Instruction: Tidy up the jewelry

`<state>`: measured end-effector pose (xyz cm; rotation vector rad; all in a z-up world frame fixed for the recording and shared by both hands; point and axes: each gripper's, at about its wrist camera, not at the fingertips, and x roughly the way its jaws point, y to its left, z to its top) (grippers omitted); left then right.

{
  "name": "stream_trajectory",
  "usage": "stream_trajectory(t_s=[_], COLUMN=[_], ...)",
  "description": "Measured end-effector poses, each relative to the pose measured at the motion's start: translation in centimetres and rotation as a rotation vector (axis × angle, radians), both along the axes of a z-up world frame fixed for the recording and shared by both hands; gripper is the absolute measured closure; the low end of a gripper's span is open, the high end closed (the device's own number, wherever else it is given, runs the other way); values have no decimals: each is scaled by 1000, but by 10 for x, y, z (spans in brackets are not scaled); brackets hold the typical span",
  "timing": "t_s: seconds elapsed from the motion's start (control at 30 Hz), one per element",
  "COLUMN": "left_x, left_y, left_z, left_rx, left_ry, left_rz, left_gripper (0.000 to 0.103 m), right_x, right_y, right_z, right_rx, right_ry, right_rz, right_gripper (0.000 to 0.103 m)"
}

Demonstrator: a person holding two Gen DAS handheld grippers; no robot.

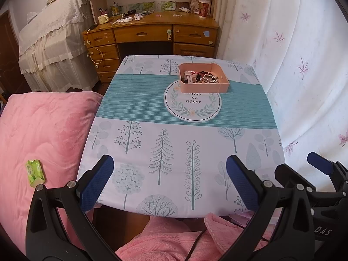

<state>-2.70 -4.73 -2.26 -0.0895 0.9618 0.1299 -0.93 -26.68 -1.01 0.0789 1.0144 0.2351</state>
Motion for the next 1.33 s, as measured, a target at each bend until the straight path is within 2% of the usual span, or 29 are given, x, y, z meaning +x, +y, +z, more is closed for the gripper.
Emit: stream_trajectory(t_s=[0.47, 1.17, 1.33], left_x=[6, 49, 57], left_y=[0, -5, -3], left_z=[-3, -2, -2], left_rx=[7, 39, 26], left_ry=[14, 40, 39], left_rz=[-9, -65, -73], left_gripper=[0, 0, 0], right_x=[7, 28, 33], right_y=[-2, -1, 1], right_z=[-5, -4, -5], right_rx=[-1, -15, -18], right_ry=[25, 46, 49], right_rz=[-14, -81, -90], right_gripper=[0, 0, 0])
